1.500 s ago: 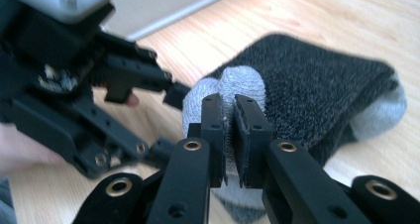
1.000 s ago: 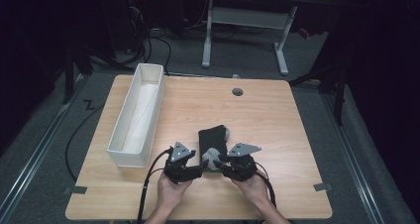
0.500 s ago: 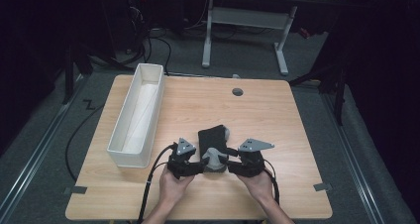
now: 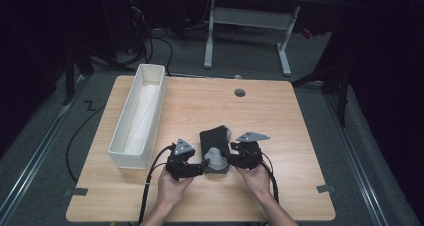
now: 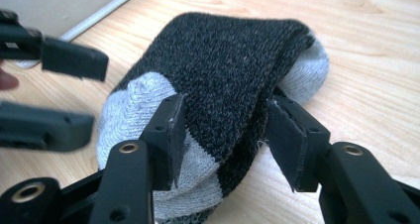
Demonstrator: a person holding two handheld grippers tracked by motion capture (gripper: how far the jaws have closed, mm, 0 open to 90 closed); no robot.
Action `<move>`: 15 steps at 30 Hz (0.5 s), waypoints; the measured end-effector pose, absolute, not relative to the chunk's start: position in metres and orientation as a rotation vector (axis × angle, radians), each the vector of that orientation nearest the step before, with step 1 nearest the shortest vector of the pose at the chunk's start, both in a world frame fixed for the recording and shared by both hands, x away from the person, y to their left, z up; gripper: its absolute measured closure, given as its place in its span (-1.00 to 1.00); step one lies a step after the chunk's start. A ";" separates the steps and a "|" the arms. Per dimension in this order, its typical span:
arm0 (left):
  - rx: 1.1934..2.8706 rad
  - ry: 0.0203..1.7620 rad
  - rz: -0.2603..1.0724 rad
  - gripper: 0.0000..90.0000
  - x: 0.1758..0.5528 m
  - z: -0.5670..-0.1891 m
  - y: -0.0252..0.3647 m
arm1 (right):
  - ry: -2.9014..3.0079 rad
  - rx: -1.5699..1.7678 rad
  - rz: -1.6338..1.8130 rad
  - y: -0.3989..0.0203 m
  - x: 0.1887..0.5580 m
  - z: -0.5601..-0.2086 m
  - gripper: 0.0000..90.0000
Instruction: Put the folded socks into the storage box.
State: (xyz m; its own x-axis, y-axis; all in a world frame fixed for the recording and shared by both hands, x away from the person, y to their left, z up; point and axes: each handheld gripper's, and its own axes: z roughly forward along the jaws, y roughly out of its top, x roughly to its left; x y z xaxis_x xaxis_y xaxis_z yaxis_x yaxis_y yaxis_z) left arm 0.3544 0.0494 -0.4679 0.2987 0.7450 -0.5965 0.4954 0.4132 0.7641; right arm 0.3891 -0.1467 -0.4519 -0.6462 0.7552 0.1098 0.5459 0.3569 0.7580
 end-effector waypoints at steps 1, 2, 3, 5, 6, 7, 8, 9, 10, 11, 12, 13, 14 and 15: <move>1.225 1.354 0.238 -0.27 0.356 -0.467 0.051 | 2.363 1.158 1.168 -0.147 0.389 -0.452 0.08; 1.221 1.361 0.241 -0.28 0.358 -0.466 0.053 | 2.364 1.160 1.167 -0.147 0.389 -0.453 0.08; 1.218 1.368 0.249 -0.28 0.360 -0.465 0.054 | 2.374 1.150 1.158 -0.147 0.389 -0.455 0.08; 1.203 1.381 0.262 -0.29 0.365 -0.462 0.058 | 2.406 1.136 1.127 -0.146 0.389 -0.458 0.09; 1.205 1.387 0.268 -0.30 0.367 -0.461 0.058 | 2.412 1.126 1.128 -0.146 0.389 -0.460 0.10; 1.208 1.391 0.276 -0.31 0.369 -0.461 0.059 | 2.413 1.135 1.137 -0.146 0.387 -0.461 0.09; 1.211 1.394 0.284 -0.31 0.372 -0.459 0.059 | 2.411 1.126 1.143 -0.147 0.387 -0.462 0.09; 1.208 1.394 0.290 -0.32 0.374 -0.458 0.059 | 2.405 1.123 1.149 -0.147 0.386 -0.463 0.10; 1.201 1.399 0.288 -0.32 0.376 -0.457 0.059 | 2.404 1.121 1.149 -0.147 0.385 -0.464 0.10; 1.209 1.403 0.295 -0.33 0.380 -0.456 0.058 | 2.403 1.115 1.147 -0.147 0.385 -0.464 0.10; 1.211 1.406 0.301 -0.34 0.383 -0.455 0.058 | 2.404 1.105 1.145 -0.147 0.384 -0.465 0.10; 1.211 1.409 0.302 -0.34 0.386 -0.454 0.058 | 2.403 1.102 1.146 -0.147 0.384 -0.465 0.10; 1.204 1.413 0.297 -0.35 0.389 -0.453 0.058 | 2.407 1.095 1.147 -0.148 0.383 -0.465 0.10; 1.204 1.420 0.294 -0.35 0.392 -0.452 0.057 | 2.412 1.094 1.148 -0.148 0.382 -0.465 0.10</move>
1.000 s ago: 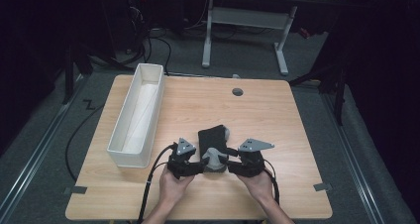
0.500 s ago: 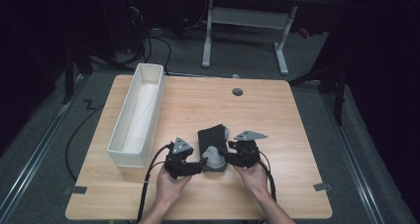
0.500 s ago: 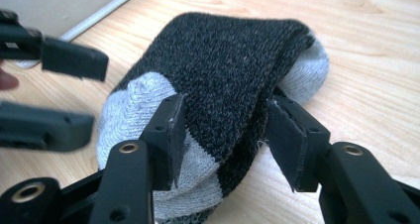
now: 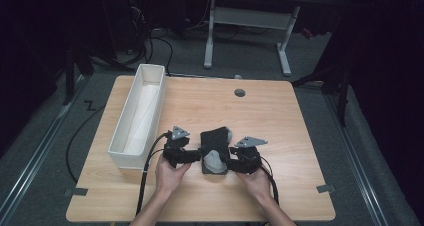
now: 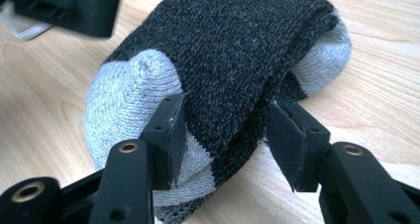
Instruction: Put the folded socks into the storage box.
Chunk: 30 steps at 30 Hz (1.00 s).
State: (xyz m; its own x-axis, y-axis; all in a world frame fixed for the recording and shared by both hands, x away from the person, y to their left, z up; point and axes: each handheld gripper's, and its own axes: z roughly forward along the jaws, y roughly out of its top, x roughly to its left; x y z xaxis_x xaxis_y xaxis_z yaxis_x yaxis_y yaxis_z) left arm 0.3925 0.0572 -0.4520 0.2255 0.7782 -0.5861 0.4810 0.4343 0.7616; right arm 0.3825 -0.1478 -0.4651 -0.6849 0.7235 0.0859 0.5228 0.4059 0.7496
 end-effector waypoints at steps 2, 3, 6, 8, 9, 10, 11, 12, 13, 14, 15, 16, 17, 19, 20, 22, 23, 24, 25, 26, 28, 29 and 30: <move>1.209 1.424 0.300 -0.37 0.399 -0.450 0.056 | 2.419 1.082 1.151 -0.148 0.381 -0.466 0.10; 1.214 1.426 0.301 -0.38 0.402 -0.449 0.056 | 2.421 1.074 1.154 -0.148 0.379 -0.466 0.10; 1.229 1.435 0.297 -0.41 0.410 -0.448 0.053 | 2.432 1.053 1.159 -0.148 0.377 -0.467 0.11; 1.217 1.438 0.294 -0.41 0.414 -0.449 0.053 | 2.437 1.049 1.170 -0.148 0.376 -0.467 0.11; 1.223 1.445 0.293 -0.41 0.416 -0.450 0.053 | 2.442 1.053 1.173 -0.148 0.375 -0.467 0.11; 1.227 1.447 0.293 -0.42 0.418 -0.452 0.053 | 2.450 1.049 1.175 -0.147 0.374 -0.467 0.12; 1.228 1.446 0.292 -0.42 0.419 -0.452 0.052 | 2.455 1.039 1.176 -0.147 0.374 -0.468 0.11; 1.230 1.445 0.287 -0.42 0.420 -0.453 0.052 | 2.457 1.039 1.177 -0.147 0.373 -0.468 0.11; 1.229 1.443 0.281 -0.43 0.421 -0.453 0.050 | 2.459 1.031 1.179 -0.147 0.373 -0.468 0.11; 1.232 1.436 0.278 -0.43 0.422 -0.453 0.049 | 2.462 1.029 1.179 -0.147 0.372 -0.468 0.11; 1.245 1.428 0.282 -0.44 0.422 -0.453 0.047 | 2.464 1.026 1.180 -0.147 0.372 -0.468 0.11; 1.267 1.420 0.297 -0.46 0.423 -0.453 0.044 | 2.465 1.021 1.179 -0.147 0.372 -0.468 0.11; 1.284 1.404 0.320 -0.46 0.423 -0.453 0.039 | 2.463 1.019 1.178 -0.147 0.371 -0.468 0.11; 1.295 1.402 0.305 -0.46 0.425 -0.453 0.034 | 2.461 1.016 1.168 -0.147 0.370 -0.469 0.11; 1.297 1.408 0.295 -0.47 0.427 -0.454 0.032 | 2.458 1.010 1.161 -0.147 0.370 -0.469 0.11; 1.296 1.414 0.279 -0.48 0.432 -0.455 0.030 | 2.456 0.998 1.148 -0.147 0.369 -0.469 0.11; 1.298 1.416 0.270 -0.48 0.435 -0.456 0.029 | 2.456 0.998 1.140 -0.147 0.368 -0.469 0.11; 1.295 1.417 0.261 -0.48 0.437 -0.457 0.028 | 2.455 0.991 1.139 -0.147 0.368 -0.469 0.11; 1.287 1.419 0.250 -0.49 0.441 -0.458 0.027 | 2.457 0.994 1.136 -0.147 0.368 -0.469 0.11; 1.280 1.421 0.242 -0.49 0.443 -0.459 0.027 | 2.458 0.996 1.134 -0.147 0.368 -0.469 0.11; 1.271 1.433 0.222 -0.49 0.448 -0.463 0.027 | 2.461 0.998 1.130 -0.148 0.368 -0.469 0.11; 1.277 1.438 0.223 -0.50 0.449 -0.465 0.027 | 2.463 0.995 1.127 -0.149 0.369 -0.469 0.11; 1.301 1.444 0.235 -0.51 0.450 -0.468 0.026 | 2.465 0.997 1.126 -0.149 0.369 -0.469 0.11</move>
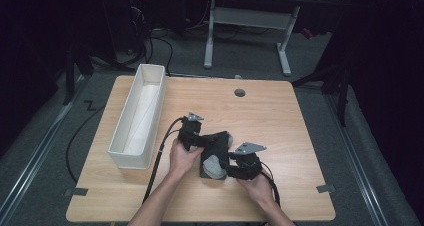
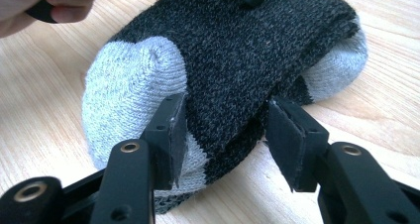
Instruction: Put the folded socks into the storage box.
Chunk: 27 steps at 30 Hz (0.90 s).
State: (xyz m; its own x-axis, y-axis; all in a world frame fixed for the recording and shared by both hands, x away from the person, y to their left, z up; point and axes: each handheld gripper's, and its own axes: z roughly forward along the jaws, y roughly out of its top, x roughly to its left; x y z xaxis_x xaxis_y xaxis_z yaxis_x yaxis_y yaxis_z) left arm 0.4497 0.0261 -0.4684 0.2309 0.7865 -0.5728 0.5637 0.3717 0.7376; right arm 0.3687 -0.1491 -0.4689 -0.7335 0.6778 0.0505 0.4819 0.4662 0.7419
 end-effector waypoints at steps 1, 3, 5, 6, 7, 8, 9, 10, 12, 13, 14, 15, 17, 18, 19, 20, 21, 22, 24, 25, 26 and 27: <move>1.316 1.446 0.242 -0.51 0.450 -0.470 0.026 | 2.466 0.998 1.126 -0.150 0.369 -0.469 0.11; 1.325 1.445 0.241 -0.50 0.448 -0.473 0.026 | 2.469 0.998 1.122 -0.151 0.369 -0.469 0.11; 1.344 1.454 0.232 -0.50 0.447 -0.476 0.026 | 2.476 0.997 1.123 -0.151 0.369 -0.469 0.11; 1.356 1.458 0.233 -0.50 0.447 -0.477 0.027 | 2.479 0.997 1.126 -0.152 0.370 -0.469 0.11; 1.363 1.464 0.232 -0.50 0.446 -0.479 0.028 | 2.483 1.000 1.126 -0.152 0.370 -0.469 0.11; 1.357 1.467 0.226 -0.50 0.445 -0.481 0.029 | 2.488 1.005 1.127 -0.153 0.370 -0.469 0.10; 1.351 1.469 0.222 -0.51 0.443 -0.482 0.030 | 2.490 1.007 1.131 -0.154 0.370 -0.470 0.10; 1.350 1.469 0.220 -0.51 0.442 -0.484 0.031 | 2.493 1.005 1.130 -0.154 0.371 -0.470 0.10; 1.319 1.483 0.197 -0.51 0.440 -0.487 0.034 | 2.497 1.002 1.129 -0.156 0.371 -0.470 0.09; 1.308 1.491 0.186 -0.52 0.439 -0.488 0.035 | 2.499 1.003 1.131 -0.156 0.371 -0.470 0.09; 1.306 1.496 0.181 -0.52 0.439 -0.488 0.036 | 2.501 1.004 1.131 -0.156 0.371 -0.470 0.08; 1.306 1.494 0.182 -0.52 0.437 -0.489 0.036 | 2.502 1.008 1.132 -0.157 0.371 -0.470 0.08; 1.312 1.492 0.185 -0.52 0.436 -0.489 0.036 | 2.500 1.009 1.138 -0.158 0.371 -0.471 0.08; 1.314 1.491 0.188 -0.53 0.435 -0.490 0.036 | 2.500 1.014 1.142 -0.159 0.370 -0.471 0.07; 1.315 1.492 0.186 -0.53 0.435 -0.490 0.036 | 2.497 1.015 1.148 -0.160 0.370 -0.472 0.07; 1.316 1.497 0.179 -0.54 0.435 -0.491 0.037 | 2.497 1.020 1.153 -0.161 0.370 -0.472 0.06; 1.314 1.501 0.175 -0.54 0.435 -0.491 0.037 | 2.499 1.023 1.158 -0.162 0.370 -0.473 0.06; 1.315 1.503 0.168 -0.55 0.436 -0.492 0.037 | 2.499 1.025 1.165 -0.163 0.371 -0.473 0.06; 1.309 1.515 0.160 -0.57 0.437 -0.493 0.037 | 2.497 1.034 1.175 -0.166 0.373 -0.475 0.04; 1.304 1.523 0.154 -0.58 0.437 -0.493 0.037 | 2.499 1.050 1.176 -0.167 0.373 -0.475 0.03; 1.304 1.523 0.154 -0.58 0.437 -0.493 0.037 | 2.497 1.055 1.186 -0.168 0.373 -0.476 0.02; 1.306 1.516 0.158 -0.58 0.437 -0.493 0.037 | 2.496 1.064 1.192 -0.169 0.374 -0.477 0.02</move>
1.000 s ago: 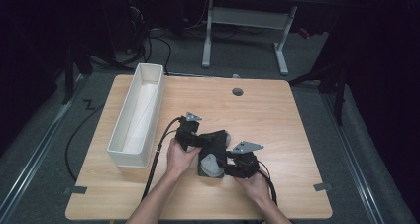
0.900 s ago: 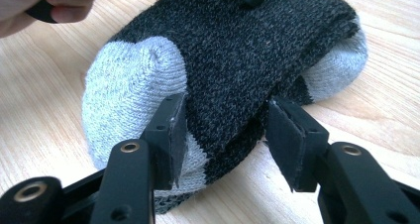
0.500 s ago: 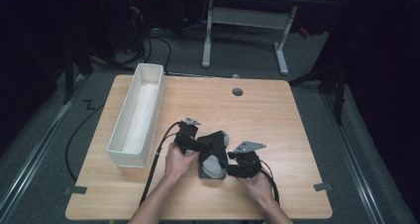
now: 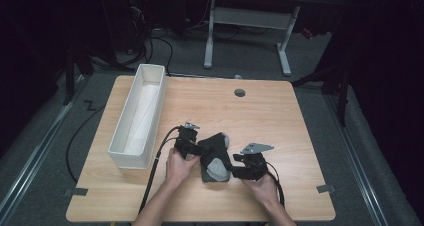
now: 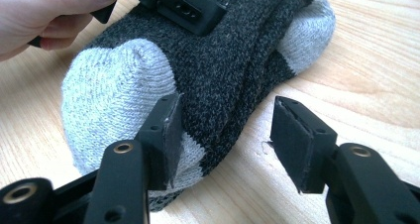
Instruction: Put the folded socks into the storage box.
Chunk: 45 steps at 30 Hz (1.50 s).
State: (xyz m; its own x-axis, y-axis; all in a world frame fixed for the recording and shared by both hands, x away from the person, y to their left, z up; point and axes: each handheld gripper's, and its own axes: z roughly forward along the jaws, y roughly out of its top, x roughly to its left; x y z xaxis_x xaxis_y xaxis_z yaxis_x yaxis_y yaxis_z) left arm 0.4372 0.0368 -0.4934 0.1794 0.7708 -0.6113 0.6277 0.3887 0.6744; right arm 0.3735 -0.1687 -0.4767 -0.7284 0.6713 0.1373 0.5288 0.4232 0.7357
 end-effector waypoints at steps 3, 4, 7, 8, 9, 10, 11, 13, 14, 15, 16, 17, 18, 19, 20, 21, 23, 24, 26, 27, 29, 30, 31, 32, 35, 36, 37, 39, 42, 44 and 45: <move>1.301 1.520 0.148 -0.59 0.439 -0.495 0.037 | 2.488 1.067 1.196 -0.169 0.373 -0.477 0.02; 1.298 1.524 0.140 -0.61 0.440 -0.496 0.038 | 2.485 1.063 1.203 -0.169 0.373 -0.478 0.00; 1.299 1.518 0.139 -0.64 0.441 -0.497 0.038 | 2.488 1.074 1.204 -0.170 0.375 -0.478 -0.01; 1.301 1.516 0.139 -0.64 0.441 -0.498 0.037 | 2.488 1.074 1.201 -0.170 0.375 -0.478 -0.01; 1.302 1.514 0.142 -0.63 0.441 -0.498 0.037 | 2.487 1.069 1.195 -0.170 0.374 -0.478 -0.01; 1.302 1.513 0.142 -0.63 0.441 -0.498 0.037 | 2.489 1.064 1.193 -0.170 0.375 -0.478 -0.01; 1.303 1.512 0.142 -0.63 0.441 -0.498 0.037 | 2.491 1.064 1.194 -0.170 0.375 -0.478 -0.01; 1.303 1.515 0.132 -0.62 0.441 -0.497 0.037 | 2.493 1.071 1.201 -0.170 0.376 -0.478 -0.01; 1.302 1.514 0.126 -0.58 0.440 -0.497 0.037 | 2.494 1.073 1.202 -0.170 0.376 -0.478 -0.01; 1.303 1.511 0.111 -0.55 0.440 -0.497 0.038 | 2.494 1.072 1.204 -0.170 0.376 -0.478 -0.01; 1.303 1.511 0.105 -0.51 0.440 -0.496 0.038 | 2.498 1.071 1.205 -0.171 0.376 -0.478 -0.01; 1.305 1.509 0.094 -0.49 0.440 -0.496 0.038 | 2.500 1.073 1.209 -0.171 0.377 -0.479 -0.01; 1.302 1.509 0.083 -0.45 0.441 -0.496 0.038 | 2.507 1.079 1.208 -0.171 0.378 -0.478 -0.01; 1.303 1.508 0.077 -0.42 0.440 -0.496 0.039 | 2.511 1.075 1.203 -0.171 0.378 -0.478 -0.01; 1.301 1.507 0.070 -0.40 0.440 -0.495 0.039 | 2.513 1.071 1.198 -0.171 0.378 -0.477 -0.01; 1.301 1.506 0.066 -0.38 0.440 -0.495 0.039 | 2.514 1.066 1.188 -0.170 0.378 -0.477 -0.01; 1.305 1.499 0.075 -0.37 0.440 -0.495 0.039 | 2.513 1.050 1.167 -0.168 0.377 -0.475 -0.01; 1.307 1.493 0.080 -0.37 0.440 -0.495 0.039 | 2.513 1.050 1.164 -0.168 0.377 -0.475 -0.01; 1.309 1.490 0.078 -0.37 0.440 -0.495 0.039 | 2.508 1.045 1.166 -0.168 0.377 -0.475 -0.02; 1.311 1.487 0.078 -0.37 0.440 -0.496 0.039 | 2.506 1.049 1.168 -0.168 0.377 -0.475 -0.02; 1.315 1.484 0.071 -0.33 0.440 -0.495 0.039 | 2.502 1.045 1.173 -0.168 0.377 -0.476 -0.04; 1.318 1.480 0.073 -0.31 0.439 -0.495 0.039 | 2.502 1.046 1.176 -0.168 0.377 -0.476 -0.05; 1.330 1.469 0.077 -0.27 0.438 -0.494 0.038 | 2.502 1.051 1.177 -0.168 0.378 -0.476 -0.06; 1.337 1.464 0.081 -0.23 0.438 -0.493 0.037 | 2.501 1.052 1.181 -0.168 0.378 -0.476 -0.06; 1.361 1.431 0.096 -0.11 0.436 -0.492 0.035 | 2.498 1.048 1.176 -0.167 0.377 -0.475 -0.06; 1.358 1.429 0.084 -0.07 0.436 -0.492 0.035 | 2.498 1.040 1.169 -0.167 0.377 -0.475 -0.06; 1.353 1.434 0.072 -0.04 0.436 -0.492 0.036 | 2.499 1.043 1.163 -0.167 0.377 -0.474 -0.06; 1.343 1.439 0.048 -0.02 0.437 -0.492 0.037 | 2.500 1.052 1.164 -0.167 0.377 -0.474 -0.06; 1.345 1.438 0.036 0.02 0.437 -0.491 0.038 | 2.499 1.050 1.164 -0.167 0.377 -0.474 -0.06; 1.344 1.439 0.026 0.05 0.438 -0.491 0.038 | 2.499 1.042 1.177 -0.168 0.378 -0.475 -0.06; 1.342 1.440 0.022 0.05 0.438 -0.491 0.038 | 2.501 1.046 1.183 -0.168 0.378 -0.475 -0.06</move>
